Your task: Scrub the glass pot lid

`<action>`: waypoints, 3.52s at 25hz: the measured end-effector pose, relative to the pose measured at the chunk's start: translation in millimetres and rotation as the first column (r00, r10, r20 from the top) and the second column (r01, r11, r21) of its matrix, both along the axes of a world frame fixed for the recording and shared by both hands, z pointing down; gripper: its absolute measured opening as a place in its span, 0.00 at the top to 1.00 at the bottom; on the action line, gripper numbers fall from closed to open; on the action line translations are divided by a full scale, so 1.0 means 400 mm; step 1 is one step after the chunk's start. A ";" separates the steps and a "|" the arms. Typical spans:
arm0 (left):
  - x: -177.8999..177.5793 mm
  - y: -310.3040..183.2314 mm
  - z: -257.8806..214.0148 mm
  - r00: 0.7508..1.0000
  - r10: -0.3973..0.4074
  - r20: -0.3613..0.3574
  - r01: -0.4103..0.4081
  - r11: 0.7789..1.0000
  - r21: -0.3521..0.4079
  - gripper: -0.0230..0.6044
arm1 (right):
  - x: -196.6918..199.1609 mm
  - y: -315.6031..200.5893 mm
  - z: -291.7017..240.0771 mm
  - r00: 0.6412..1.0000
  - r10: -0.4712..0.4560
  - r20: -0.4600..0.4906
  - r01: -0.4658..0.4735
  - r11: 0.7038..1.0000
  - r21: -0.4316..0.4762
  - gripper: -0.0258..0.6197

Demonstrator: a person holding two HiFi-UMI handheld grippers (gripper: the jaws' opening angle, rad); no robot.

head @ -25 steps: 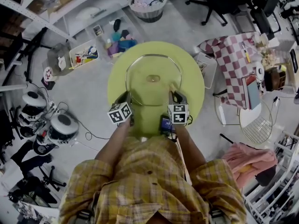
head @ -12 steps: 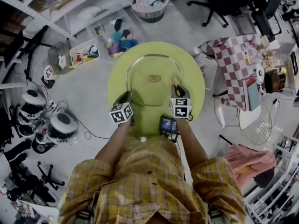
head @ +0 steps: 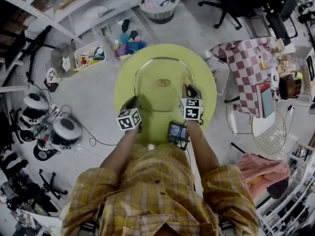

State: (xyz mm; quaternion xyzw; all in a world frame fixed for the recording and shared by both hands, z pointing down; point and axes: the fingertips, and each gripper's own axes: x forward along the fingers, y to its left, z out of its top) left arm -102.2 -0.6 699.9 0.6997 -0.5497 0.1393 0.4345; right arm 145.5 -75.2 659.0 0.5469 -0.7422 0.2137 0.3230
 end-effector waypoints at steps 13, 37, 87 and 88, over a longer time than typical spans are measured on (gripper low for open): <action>0.002 0.004 0.009 0.999 0.016 0.046 -0.016 1.000 -0.001 0.87 | -0.005 -0.075 -0.035 0.998 0.051 0.033 -0.051 0.999 0.010 0.90; 0.004 0.004 0.003 0.997 0.029 0.075 -0.029 1.000 -0.001 0.87 | -0.125 -0.153 -0.050 0.997 0.043 0.057 -0.044 0.999 0.015 0.90; -0.004 -0.007 -0.009 0.991 -0.127 0.041 0.131 0.983 -0.127 0.88 | -0.343 -0.169 -0.035 0.992 -0.054 0.117 0.054 0.999 -0.001 0.90; -0.004 -0.007 -0.008 0.991 -0.126 0.040 0.130 0.983 -0.126 0.88 | -0.360 -0.165 -0.037 0.990 -0.070 0.118 0.071 0.997 0.000 0.90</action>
